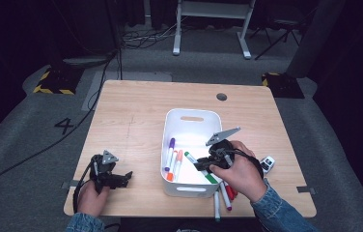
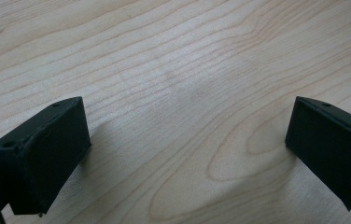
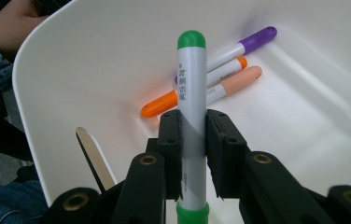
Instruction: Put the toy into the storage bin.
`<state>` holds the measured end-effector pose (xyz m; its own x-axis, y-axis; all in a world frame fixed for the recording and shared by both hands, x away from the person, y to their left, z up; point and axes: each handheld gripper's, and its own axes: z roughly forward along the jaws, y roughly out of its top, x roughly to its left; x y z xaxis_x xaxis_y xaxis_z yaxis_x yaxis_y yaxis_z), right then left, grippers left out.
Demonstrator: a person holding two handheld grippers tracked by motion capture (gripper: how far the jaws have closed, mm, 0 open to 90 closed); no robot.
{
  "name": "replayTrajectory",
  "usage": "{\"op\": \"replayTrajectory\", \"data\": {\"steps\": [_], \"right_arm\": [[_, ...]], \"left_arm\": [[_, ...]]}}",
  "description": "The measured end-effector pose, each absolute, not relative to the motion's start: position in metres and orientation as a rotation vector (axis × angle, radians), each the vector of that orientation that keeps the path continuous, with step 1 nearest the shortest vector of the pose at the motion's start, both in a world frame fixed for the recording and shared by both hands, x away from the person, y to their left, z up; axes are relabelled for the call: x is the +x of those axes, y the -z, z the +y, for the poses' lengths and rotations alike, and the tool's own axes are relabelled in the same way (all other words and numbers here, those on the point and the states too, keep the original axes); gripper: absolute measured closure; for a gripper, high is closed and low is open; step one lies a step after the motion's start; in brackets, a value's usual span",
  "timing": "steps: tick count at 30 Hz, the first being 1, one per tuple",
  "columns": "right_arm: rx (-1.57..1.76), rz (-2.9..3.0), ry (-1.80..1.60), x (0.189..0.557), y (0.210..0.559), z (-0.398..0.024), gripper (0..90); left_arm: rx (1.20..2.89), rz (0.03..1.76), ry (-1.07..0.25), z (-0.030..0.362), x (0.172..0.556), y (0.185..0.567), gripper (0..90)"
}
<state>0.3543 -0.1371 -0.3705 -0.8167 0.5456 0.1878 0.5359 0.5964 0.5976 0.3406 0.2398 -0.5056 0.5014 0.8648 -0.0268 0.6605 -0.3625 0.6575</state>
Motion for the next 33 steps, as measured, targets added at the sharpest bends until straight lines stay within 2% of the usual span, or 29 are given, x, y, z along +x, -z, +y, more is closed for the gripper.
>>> {"op": "replayTrajectory", "data": {"steps": [5, 6, 7, 8, 13, 33], "right_arm": [[0.929, 2.796, -1.024, 0.354, 0.371, -0.136, 76.4], [0.923, 2.808, -1.017, 0.354, 0.371, -0.136, 73.9], [0.93, 2.802, -1.034, 0.354, 0.371, -0.136, 64.1], [0.921, 2.784, -1.06, 0.354, 0.371, -0.136, 60.8], [0.907, 2.708, -1.117, 0.354, 0.364, -0.141, 50.9], [1.074, 2.481, -1.18, 0.372, 0.34, -0.209, 55.4]], "left_arm": [[2.135, 1.246, -0.434, 0.24, 0.341, 0.506, 0.0], [2.135, 1.246, -0.434, 0.24, 0.341, 0.506, 0.0], [2.135, 1.245, -0.433, 0.24, 0.341, 0.506, 0.0], [2.135, 1.246, -0.434, 0.24, 0.341, 0.506, 0.0], [2.135, 1.245, -0.433, 0.24, 0.341, 0.506, 0.0], [2.136, 1.245, -0.435, 0.24, 0.341, 0.506, 0.0]]}}
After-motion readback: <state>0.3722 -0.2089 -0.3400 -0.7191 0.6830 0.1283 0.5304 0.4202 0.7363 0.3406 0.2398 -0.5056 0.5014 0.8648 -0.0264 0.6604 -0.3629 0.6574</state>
